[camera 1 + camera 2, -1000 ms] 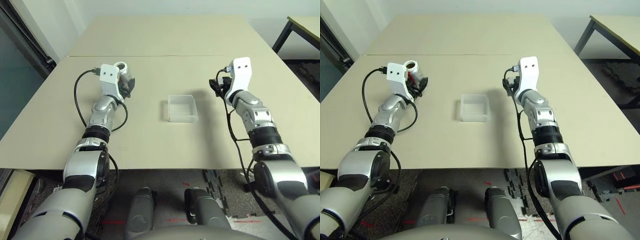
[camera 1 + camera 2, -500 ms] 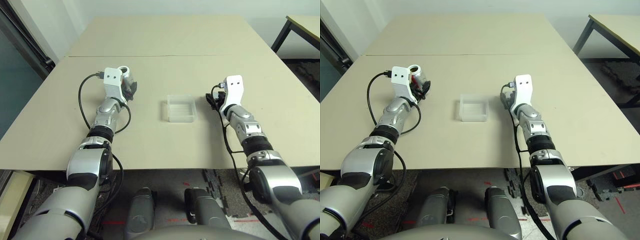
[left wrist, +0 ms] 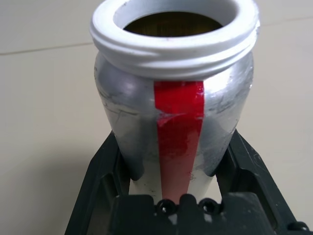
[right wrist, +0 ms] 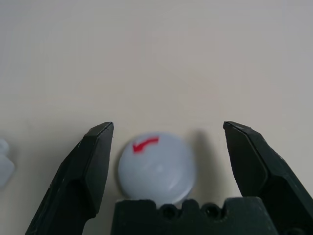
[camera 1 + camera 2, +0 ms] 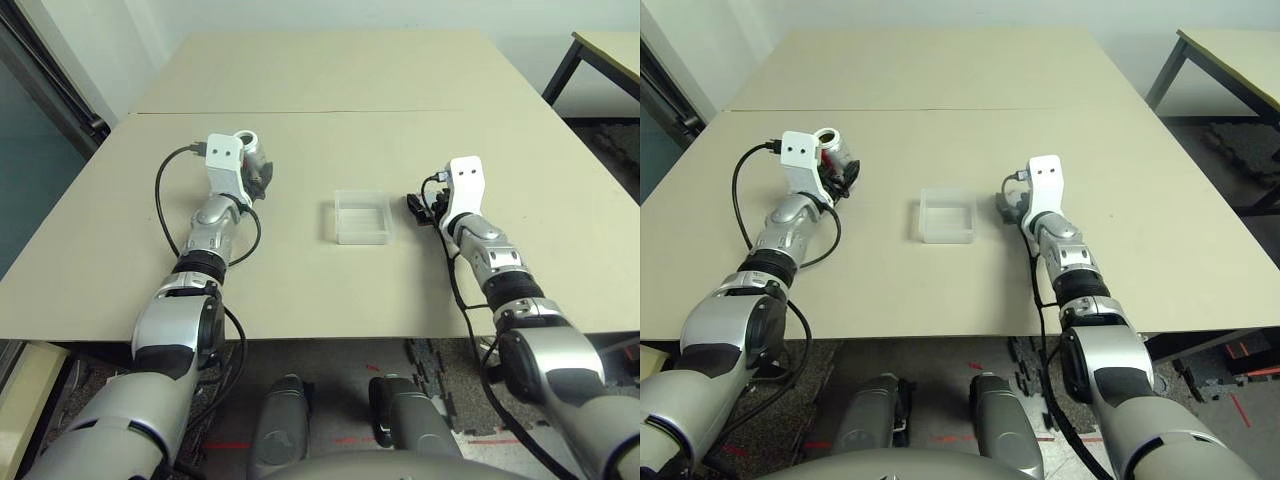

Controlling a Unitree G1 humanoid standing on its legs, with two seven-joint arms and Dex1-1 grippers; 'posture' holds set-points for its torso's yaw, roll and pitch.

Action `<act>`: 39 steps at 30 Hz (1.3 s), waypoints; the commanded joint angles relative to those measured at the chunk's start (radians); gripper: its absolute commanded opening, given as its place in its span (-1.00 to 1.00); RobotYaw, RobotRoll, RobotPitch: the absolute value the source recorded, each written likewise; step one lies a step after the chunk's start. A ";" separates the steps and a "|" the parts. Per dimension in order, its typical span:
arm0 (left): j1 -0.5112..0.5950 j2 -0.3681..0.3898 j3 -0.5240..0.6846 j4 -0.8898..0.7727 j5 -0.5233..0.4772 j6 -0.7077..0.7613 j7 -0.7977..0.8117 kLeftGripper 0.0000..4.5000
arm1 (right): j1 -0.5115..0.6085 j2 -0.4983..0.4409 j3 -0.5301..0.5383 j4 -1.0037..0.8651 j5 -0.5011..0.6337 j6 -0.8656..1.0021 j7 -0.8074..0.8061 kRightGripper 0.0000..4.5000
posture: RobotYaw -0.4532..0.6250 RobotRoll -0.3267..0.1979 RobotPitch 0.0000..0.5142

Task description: Pour the medicine from the bottle into the box.

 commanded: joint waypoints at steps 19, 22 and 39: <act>-0.268 0.097 -0.243 0.139 0.325 0.027 -0.028 0.13 | 0.311 -0.425 0.148 -0.895 0.218 0.613 0.536 1.00 | -0.22 0.25 -0.74; -0.323 0.088 -0.362 0.144 0.451 -0.012 -0.015 0.13 | 0.287 -0.421 0.200 -0.903 0.196 0.617 0.543 1.00 | -0.23 0.25 -0.75; -0.562 -0.033 -1.090 0.171 1.181 -0.235 0.354 0.13 | 0.197 -0.380 0.295 -0.866 0.143 0.609 0.545 1.00 | -0.31 0.25 -0.76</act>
